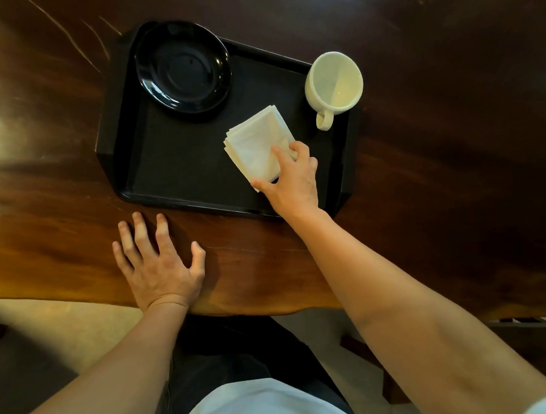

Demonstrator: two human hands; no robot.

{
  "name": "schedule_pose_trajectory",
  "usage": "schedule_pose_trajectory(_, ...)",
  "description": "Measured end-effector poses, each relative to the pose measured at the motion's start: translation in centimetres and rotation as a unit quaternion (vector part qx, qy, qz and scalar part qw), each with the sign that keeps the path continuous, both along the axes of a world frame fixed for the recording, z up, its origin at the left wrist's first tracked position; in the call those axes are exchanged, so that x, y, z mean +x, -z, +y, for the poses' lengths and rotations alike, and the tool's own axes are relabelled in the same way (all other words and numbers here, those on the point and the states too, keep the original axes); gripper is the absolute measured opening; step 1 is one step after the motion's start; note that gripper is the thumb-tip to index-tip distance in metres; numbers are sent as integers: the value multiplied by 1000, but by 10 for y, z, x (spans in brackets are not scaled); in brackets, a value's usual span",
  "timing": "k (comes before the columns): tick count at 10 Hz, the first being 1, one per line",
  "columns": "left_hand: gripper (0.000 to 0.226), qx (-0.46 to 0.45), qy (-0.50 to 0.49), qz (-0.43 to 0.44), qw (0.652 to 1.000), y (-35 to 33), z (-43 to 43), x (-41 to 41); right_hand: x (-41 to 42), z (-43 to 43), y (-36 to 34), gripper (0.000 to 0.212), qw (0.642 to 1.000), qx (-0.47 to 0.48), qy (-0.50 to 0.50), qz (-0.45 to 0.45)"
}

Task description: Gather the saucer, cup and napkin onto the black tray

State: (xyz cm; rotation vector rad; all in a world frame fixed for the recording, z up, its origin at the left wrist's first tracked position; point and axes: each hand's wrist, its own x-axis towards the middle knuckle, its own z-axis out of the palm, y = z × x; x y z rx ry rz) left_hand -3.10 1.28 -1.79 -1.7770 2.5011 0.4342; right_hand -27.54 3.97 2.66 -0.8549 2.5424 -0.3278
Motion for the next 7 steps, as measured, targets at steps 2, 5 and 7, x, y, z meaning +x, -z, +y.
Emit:
schedule_pose_trajectory(2, 78, 0, 1, -1, 1000, 2, -1, 1, 0, -1, -5, 65, 1000, 20, -6, -19)
schedule_pose_trajectory(5, 75, 146, 39, -63, 986, -42, -19, 1, 5, 37, -65, 46, 994, 60, -58, -68)
schedule_pose_trajectory(7, 50, 239, 87, -19, 967, -120, -33, -6, 18, 59, -116, 45, 977, 125, -114, -131)
